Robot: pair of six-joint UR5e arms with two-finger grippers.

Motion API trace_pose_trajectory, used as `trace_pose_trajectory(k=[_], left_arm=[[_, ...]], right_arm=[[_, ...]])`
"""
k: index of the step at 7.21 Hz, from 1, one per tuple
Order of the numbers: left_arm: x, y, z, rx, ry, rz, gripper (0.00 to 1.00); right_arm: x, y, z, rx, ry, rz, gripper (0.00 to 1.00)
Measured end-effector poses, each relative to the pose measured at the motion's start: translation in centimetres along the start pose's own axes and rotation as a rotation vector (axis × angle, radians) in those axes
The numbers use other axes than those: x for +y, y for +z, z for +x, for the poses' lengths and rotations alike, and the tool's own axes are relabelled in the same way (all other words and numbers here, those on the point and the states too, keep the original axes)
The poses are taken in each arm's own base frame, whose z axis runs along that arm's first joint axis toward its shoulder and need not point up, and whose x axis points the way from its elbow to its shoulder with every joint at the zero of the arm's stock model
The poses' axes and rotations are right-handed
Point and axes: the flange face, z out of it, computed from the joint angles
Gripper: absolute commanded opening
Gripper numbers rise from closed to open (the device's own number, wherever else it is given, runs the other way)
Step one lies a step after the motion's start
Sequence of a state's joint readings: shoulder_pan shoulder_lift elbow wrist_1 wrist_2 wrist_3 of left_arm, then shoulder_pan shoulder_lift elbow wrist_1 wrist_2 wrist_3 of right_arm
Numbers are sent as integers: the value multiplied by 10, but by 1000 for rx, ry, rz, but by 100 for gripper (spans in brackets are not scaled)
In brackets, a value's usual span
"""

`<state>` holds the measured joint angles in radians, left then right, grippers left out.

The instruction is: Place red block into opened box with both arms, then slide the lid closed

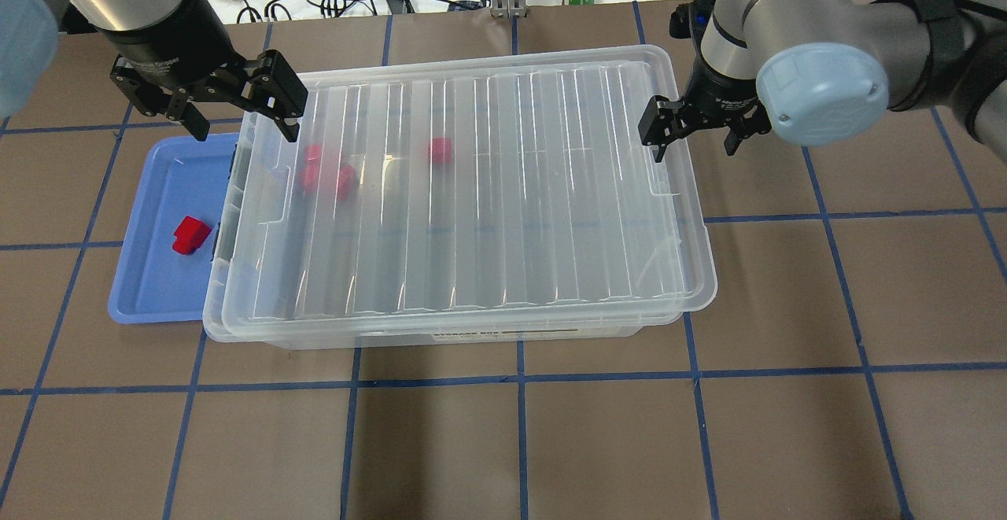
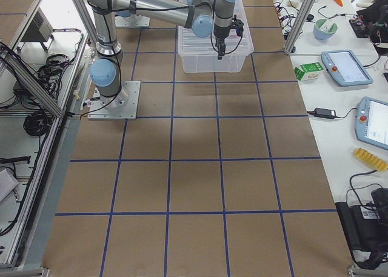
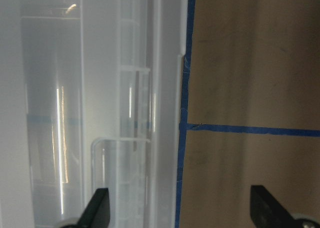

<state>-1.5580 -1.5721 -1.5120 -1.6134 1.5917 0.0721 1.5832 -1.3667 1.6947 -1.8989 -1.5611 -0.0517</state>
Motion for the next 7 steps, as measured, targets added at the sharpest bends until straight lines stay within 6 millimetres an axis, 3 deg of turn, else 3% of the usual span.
trace_pose_trajectory(k=[2, 5, 7], left_arm=[[0, 0, 0, 0, 3, 0, 100], [0, -1, -1, 0, 6, 2, 100], [0, -2, -1, 0, 6, 3, 100]], right_arm=[[-2, 7, 18, 6, 12, 0, 100], [-8, 6, 84, 28, 26, -4, 100], [-10, 3, 118, 31, 31, -2, 100]])
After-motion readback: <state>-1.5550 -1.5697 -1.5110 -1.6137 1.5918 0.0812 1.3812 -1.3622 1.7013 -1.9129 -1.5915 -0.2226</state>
